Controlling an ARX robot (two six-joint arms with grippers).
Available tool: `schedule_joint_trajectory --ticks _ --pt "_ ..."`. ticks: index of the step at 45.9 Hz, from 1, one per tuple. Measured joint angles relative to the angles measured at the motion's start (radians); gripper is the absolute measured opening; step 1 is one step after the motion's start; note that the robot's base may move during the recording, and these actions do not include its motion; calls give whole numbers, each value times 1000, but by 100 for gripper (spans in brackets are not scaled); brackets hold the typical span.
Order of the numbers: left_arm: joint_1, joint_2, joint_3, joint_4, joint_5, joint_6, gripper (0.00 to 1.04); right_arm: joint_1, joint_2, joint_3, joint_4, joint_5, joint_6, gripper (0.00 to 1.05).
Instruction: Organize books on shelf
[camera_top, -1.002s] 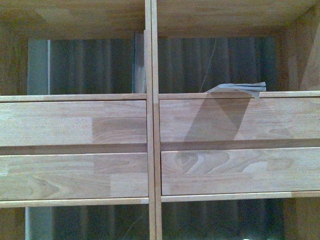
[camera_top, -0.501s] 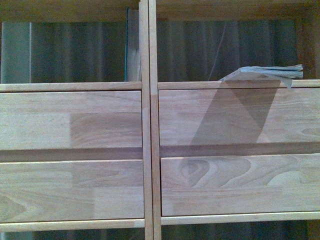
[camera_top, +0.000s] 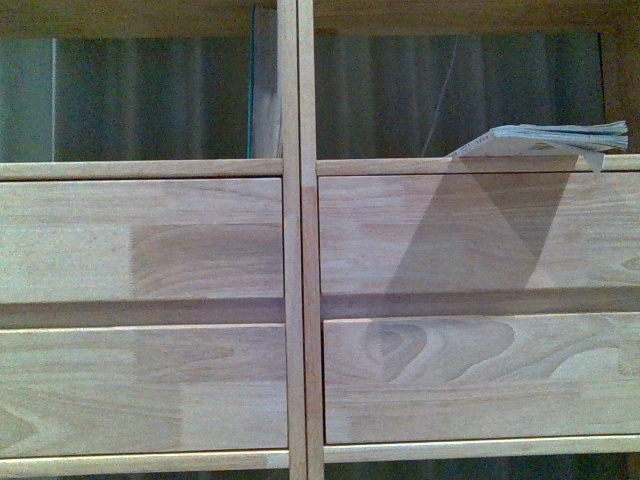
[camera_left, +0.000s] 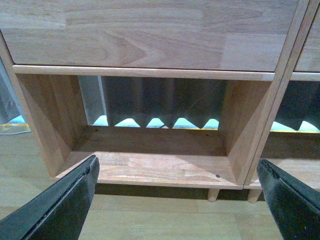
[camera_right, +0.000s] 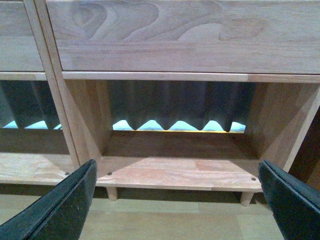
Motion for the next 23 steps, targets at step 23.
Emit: schedule_joint_trajectory --ticks 23 --pt "0 0 0 0 0 0 97 0 0 0 0 0 0 98"
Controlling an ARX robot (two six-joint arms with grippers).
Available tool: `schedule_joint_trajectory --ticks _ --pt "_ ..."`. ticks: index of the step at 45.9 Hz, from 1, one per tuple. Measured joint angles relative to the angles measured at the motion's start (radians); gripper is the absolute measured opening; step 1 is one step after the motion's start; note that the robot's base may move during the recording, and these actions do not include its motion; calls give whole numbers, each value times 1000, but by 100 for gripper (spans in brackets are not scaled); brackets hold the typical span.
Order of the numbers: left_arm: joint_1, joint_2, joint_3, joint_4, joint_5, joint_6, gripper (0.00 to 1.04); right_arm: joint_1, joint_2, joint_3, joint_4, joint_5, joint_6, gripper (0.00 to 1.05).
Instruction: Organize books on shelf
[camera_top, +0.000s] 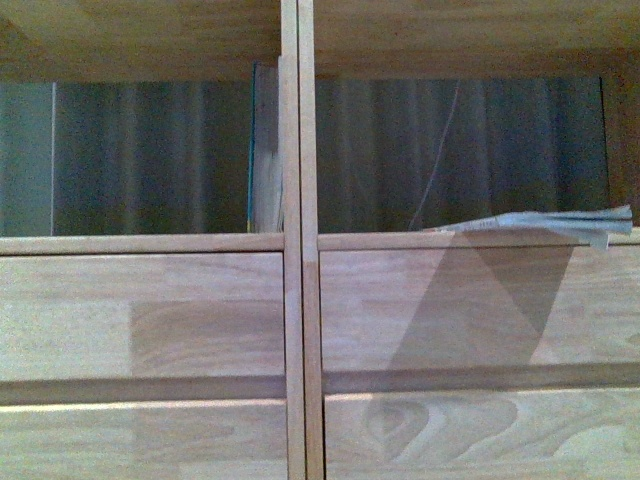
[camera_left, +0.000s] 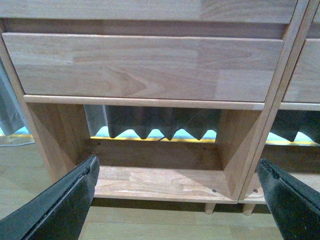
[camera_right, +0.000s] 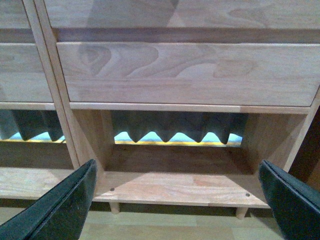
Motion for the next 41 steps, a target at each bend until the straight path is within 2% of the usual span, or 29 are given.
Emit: schedule_joint_trajectory --ticks 34,36,38,41 --pt "0 0 0 0 0 0 97 0 0 0 0 0 0 98" --pt "0 0 0 0 0 0 97 12 10 3 -18 44 14 98" --pt "0 0 0 0 0 0 97 79 68 21 -34 176 46 98" --pt "0 0 0 0 0 0 97 157 178 46 28 264 88 98"
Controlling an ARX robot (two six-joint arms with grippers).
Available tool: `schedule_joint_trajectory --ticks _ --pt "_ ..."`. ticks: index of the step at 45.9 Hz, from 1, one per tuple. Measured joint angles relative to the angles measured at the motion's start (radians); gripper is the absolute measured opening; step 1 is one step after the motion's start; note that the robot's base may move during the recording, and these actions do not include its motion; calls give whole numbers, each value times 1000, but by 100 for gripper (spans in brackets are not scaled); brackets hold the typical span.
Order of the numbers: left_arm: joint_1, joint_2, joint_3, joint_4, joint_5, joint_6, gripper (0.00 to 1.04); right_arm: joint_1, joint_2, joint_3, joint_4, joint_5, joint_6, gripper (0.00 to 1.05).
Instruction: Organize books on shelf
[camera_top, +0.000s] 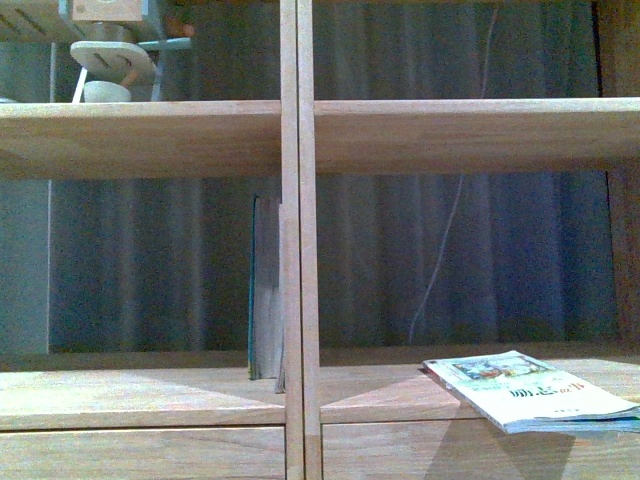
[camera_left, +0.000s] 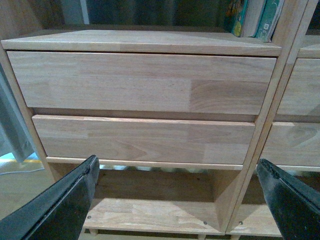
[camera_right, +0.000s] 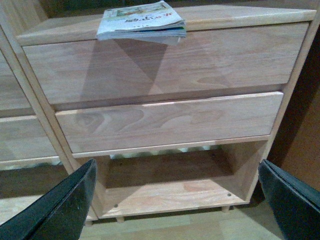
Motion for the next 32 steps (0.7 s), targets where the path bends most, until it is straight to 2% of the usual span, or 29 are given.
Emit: schedule_joint_trajectory --ticks 3,5,12,18,27,32 --pt "0 0 0 0 0 0 97 62 176 68 98 10 69 98" --pt "0 0 0 0 0 0 97 66 283 119 133 -15 126 98" --pt "0 0 0 0 0 0 97 19 583 264 177 -137 350 98" --pt "0 0 0 0 0 0 97 -55 837 400 185 -277 619 98" --pt "0 0 0 0 0 0 97 -123 1070 532 183 -362 896 98" --pt "0 0 0 0 0 0 97 -138 1165 625 183 -375 1031 98"
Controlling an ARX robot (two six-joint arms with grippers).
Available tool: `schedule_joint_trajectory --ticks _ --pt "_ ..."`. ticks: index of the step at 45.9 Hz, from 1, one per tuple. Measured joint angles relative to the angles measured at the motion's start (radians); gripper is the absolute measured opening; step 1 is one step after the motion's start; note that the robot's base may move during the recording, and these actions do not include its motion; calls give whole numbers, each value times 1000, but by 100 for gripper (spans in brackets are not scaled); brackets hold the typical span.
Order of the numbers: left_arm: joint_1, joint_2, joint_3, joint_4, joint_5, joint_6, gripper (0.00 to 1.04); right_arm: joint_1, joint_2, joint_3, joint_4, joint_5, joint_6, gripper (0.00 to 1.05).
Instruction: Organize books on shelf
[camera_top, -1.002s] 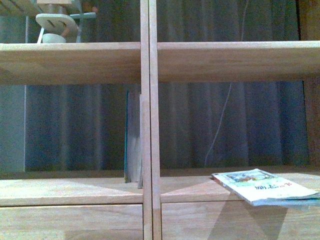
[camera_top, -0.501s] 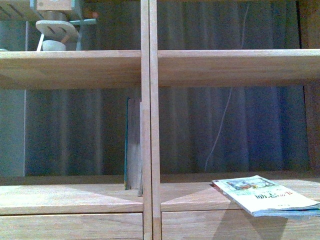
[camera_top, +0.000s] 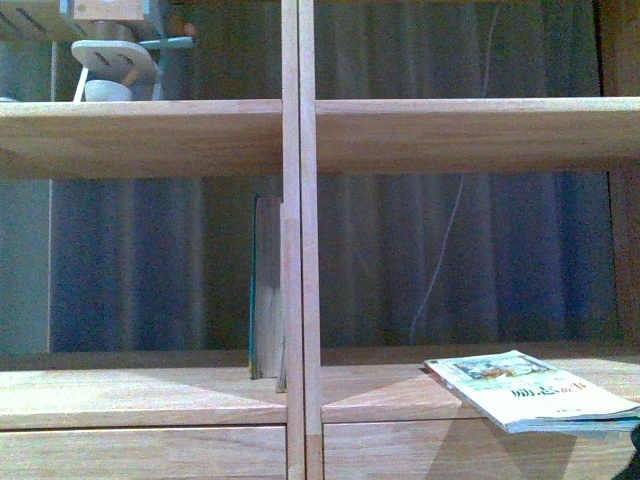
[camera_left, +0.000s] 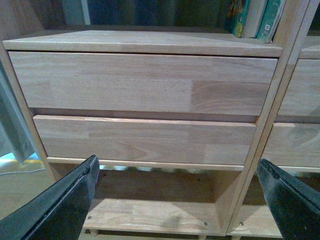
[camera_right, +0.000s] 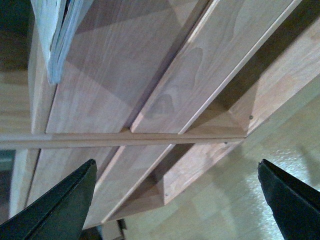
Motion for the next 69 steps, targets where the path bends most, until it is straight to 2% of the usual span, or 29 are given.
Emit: schedule_joint_trajectory --ticks 10,19,53,55,69 --pt "0 0 0 0 0 0 97 -5 124 174 6 -22 162 98" --pt "0 0 0 0 0 0 97 -13 238 329 11 -26 250 98" --pt "0 0 0 0 0 0 97 2 508 641 -27 26 280 98" --pt "0 0 0 0 0 0 97 2 515 658 -34 27 277 92" --pt "0 0 0 0 0 0 97 9 539 675 -37 27 257 35"
